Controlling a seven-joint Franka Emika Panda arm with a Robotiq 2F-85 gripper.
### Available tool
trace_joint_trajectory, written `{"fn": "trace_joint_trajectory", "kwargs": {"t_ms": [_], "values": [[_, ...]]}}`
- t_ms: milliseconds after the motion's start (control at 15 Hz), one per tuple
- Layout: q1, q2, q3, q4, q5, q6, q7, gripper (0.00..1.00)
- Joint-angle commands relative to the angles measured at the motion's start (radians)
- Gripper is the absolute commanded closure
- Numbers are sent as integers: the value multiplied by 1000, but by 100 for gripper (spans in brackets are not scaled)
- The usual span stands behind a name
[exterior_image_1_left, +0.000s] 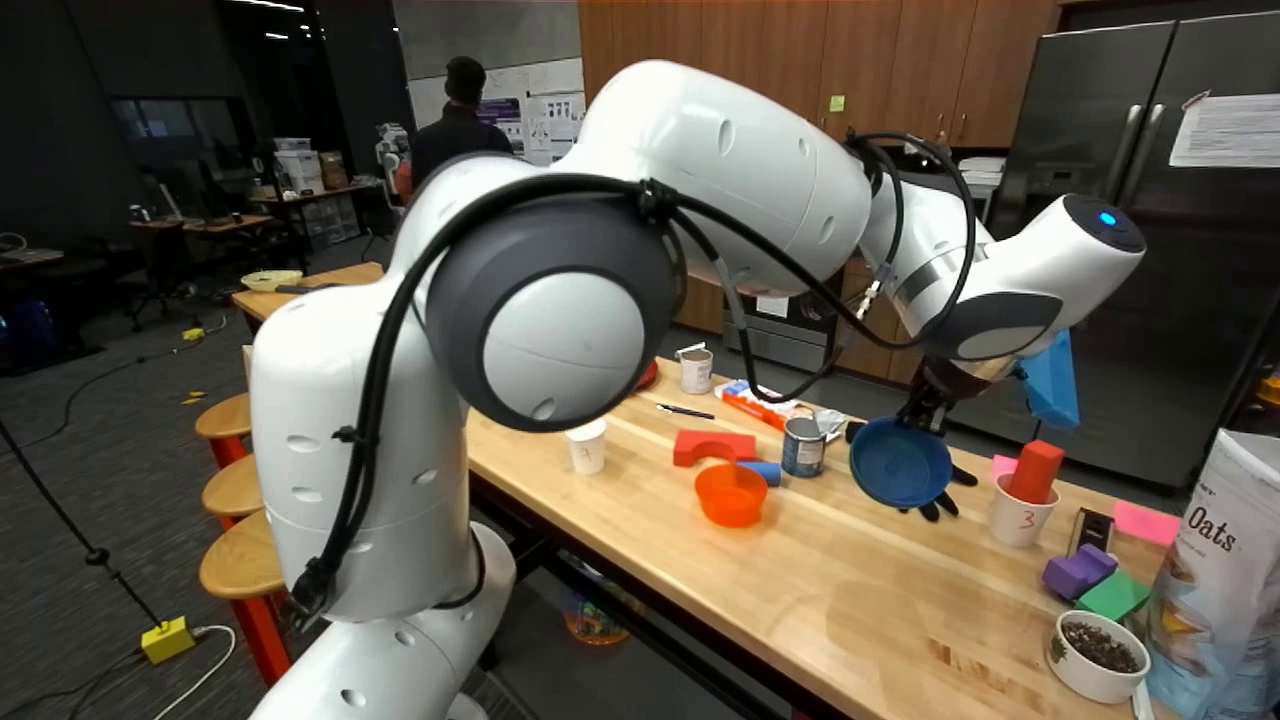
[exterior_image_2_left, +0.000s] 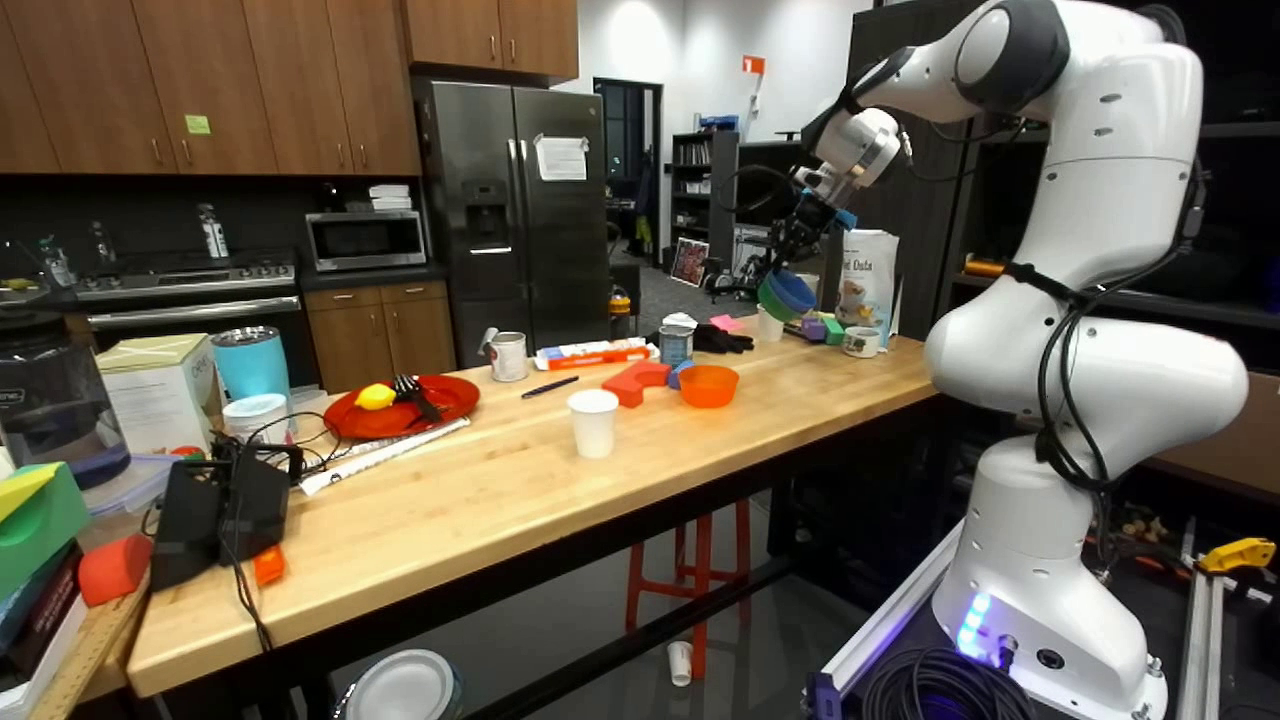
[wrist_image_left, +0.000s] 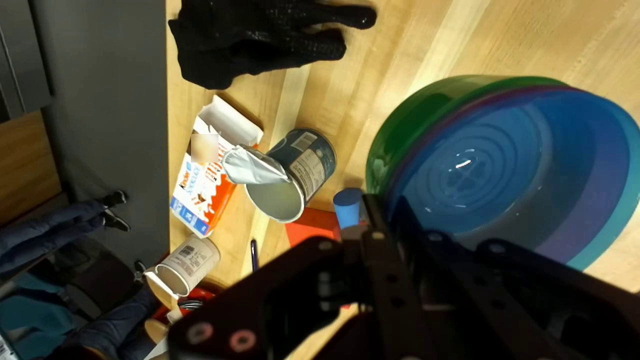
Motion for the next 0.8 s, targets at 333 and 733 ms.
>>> {"fn": "trace_joint_trajectory", "kwargs": {"t_ms": [333,733], "values": [[97,-94,-102,-125,64,105,-1,98],[94,-75,-128,-208,186,125,-2,98]]}}
